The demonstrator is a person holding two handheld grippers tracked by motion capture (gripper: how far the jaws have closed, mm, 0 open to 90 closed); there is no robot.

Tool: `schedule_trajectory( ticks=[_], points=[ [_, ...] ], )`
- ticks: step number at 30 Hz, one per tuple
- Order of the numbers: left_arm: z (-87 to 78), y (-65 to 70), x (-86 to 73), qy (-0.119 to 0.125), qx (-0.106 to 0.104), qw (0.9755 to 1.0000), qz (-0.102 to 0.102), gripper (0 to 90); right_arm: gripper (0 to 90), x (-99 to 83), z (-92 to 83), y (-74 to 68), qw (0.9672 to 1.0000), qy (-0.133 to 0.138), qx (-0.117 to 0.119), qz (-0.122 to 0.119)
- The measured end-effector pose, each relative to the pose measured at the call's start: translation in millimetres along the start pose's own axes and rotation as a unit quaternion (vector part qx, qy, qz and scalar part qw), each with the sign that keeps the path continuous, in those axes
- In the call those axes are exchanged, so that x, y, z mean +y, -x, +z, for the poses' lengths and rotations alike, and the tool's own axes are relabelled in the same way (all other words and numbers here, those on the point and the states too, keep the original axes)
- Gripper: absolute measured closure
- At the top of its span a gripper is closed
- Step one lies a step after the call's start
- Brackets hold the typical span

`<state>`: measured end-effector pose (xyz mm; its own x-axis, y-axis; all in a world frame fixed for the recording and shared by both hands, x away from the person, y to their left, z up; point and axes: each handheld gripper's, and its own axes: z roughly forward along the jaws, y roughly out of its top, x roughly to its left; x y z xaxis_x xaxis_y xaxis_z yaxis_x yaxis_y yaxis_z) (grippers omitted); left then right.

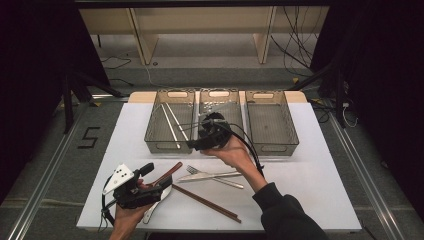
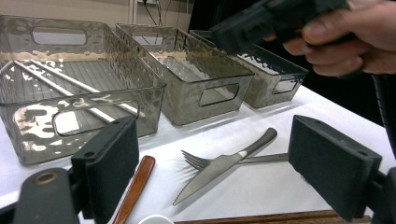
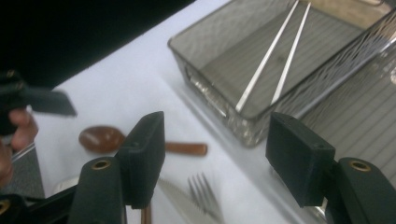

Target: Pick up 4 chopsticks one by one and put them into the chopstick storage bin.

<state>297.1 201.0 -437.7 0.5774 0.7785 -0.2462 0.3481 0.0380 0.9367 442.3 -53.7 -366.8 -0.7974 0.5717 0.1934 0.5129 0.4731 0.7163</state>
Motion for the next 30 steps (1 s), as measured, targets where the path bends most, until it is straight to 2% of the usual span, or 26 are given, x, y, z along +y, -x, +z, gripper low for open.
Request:
schedule_trajectory(
  ticks=[7, 12, 21, 24, 30],
  points=[
    [0.2, 0.3, -0.1, 0.001, 0.001, 1.0, 0.001, 16.0, 36.1, -22.2, -7.6, -9.6, 0.9996, -0.019, 0.003, -0.022],
    [0.2, 0.1, -0.3, 0.0, 0.001, 1.0, 0.001, 16.0, 35.6, -42.9, -14.7, -11.9, 0.9983, -0.044, 0.0, -0.038],
    [0.8, -0.3, -0.4, -0.004, 0.003, 1.0, 0.006, 16.0, 34.3, -76.6, -22.7, -17.8, 0.9961, -0.073, -0.009, -0.048],
    [0.7, -0.3, -0.4, -0.004, 0.003, 1.0, 0.006, 16.0, 34.5, -86.3, -24.7, -20.9, 0.9958, -0.076, -0.005, -0.052],
    [1.2, 0.1, -0.6, -0.005, 0.003, 1.0, 0.007, 16.0, 34.6, -98.0, -26.0, -28.0, 0.994, -0.089, -0.009, -0.064]
  ],
)
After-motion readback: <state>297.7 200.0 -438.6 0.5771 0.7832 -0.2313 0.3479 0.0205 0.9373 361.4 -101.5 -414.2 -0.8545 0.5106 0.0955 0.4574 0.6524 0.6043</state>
